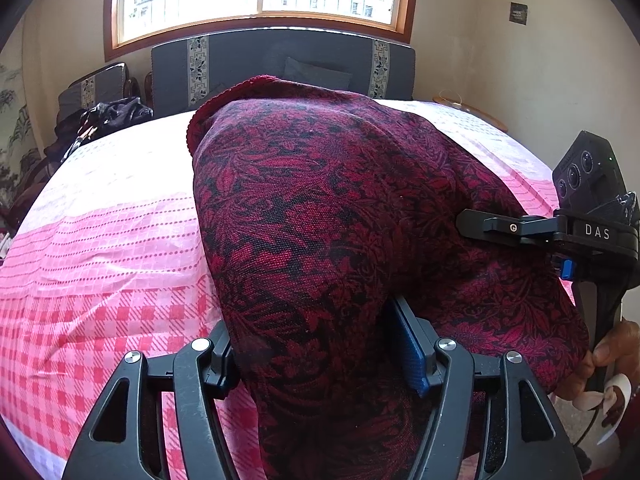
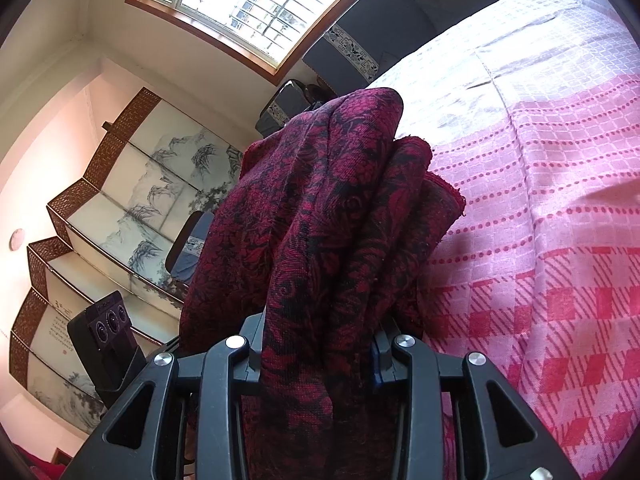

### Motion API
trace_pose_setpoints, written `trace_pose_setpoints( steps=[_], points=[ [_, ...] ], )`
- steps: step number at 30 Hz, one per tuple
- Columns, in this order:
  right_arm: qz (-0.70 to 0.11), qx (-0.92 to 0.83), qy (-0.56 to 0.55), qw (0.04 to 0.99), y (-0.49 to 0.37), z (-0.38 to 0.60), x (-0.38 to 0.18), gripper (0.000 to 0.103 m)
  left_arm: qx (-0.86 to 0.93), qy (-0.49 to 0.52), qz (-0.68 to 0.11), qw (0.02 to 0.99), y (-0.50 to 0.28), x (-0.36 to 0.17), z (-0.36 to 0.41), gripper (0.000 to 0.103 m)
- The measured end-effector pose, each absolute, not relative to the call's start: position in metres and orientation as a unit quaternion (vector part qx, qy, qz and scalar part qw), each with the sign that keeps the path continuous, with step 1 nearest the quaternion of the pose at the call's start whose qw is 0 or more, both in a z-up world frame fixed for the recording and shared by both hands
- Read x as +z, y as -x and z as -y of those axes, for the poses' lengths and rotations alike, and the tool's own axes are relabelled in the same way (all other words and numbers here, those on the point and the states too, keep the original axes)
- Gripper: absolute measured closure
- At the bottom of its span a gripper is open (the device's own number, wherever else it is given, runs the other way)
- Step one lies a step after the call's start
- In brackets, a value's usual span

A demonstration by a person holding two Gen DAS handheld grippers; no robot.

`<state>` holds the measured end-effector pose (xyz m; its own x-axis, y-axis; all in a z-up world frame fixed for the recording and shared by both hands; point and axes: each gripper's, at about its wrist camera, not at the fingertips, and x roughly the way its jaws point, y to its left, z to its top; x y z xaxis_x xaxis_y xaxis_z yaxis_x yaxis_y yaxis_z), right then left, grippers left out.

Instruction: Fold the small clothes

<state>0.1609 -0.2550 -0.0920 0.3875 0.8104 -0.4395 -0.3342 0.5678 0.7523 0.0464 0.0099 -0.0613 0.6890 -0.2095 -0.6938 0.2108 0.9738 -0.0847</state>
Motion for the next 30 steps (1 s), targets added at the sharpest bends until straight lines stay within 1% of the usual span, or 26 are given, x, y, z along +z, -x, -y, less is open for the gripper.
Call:
trace_pose_setpoints(
  steps=[1,3,4,6,9,11,15,17,18,24,30],
  points=[
    [-0.416,0.364,-0.282,0.785,-0.160,0.253,-0.091,0.069,-0.111,-0.002,-0.376,0.920,-0.046,-0.063,-0.010,0.035],
    [-0.416,0.358,-0.268,0.792,-0.157,0.248,-0.089,0.068,-0.099,-0.005,-0.371,0.923,-0.043,-0.065,-0.008,0.026],
    [-0.415,0.355,-0.262,0.796,-0.157,0.246,-0.086,0.067,-0.092,-0.008,-0.367,0.926,-0.042,-0.066,-0.008,0.024],
    [-0.416,0.346,-0.252,0.802,-0.155,0.242,-0.085,0.064,-0.079,-0.018,-0.352,0.933,-0.037,-0.067,-0.008,0.017],
    [-0.413,0.334,-0.232,0.815,-0.152,0.237,-0.081,0.056,-0.047,-0.036,-0.328,0.943,-0.028,-0.065,-0.007,0.009],
    [-0.407,0.317,-0.209,0.831,-0.146,0.234,-0.074,0.045,-0.019,-0.044,-0.309,0.950,-0.020,-0.060,-0.006,0.008],
    [-0.356,0.288,-0.186,0.869,-0.119,0.243,-0.049,0.042,0.045,-0.067,-0.257,0.963,-0.003,-0.042,-0.007,0.006],
    [-0.328,0.282,-0.175,0.885,-0.104,0.247,-0.035,0.033,0.061,-0.069,-0.228,0.969,0.008,-0.030,-0.007,0.002],
    [-0.317,0.283,-0.174,0.889,-0.097,0.249,-0.028,0.031,0.067,-0.067,-0.214,0.972,0.013,-0.023,-0.009,0.000],
    [-0.279,0.284,-0.159,0.904,-0.069,0.252,0.001,0.030,0.085,-0.067,-0.136,0.985,0.040,0.021,-0.008,0.000],
    [-0.260,0.293,-0.153,0.907,-0.056,0.261,0.009,0.030,0.112,-0.071,-0.141,0.981,0.048,0.039,0.005,0.000]
  ],
)
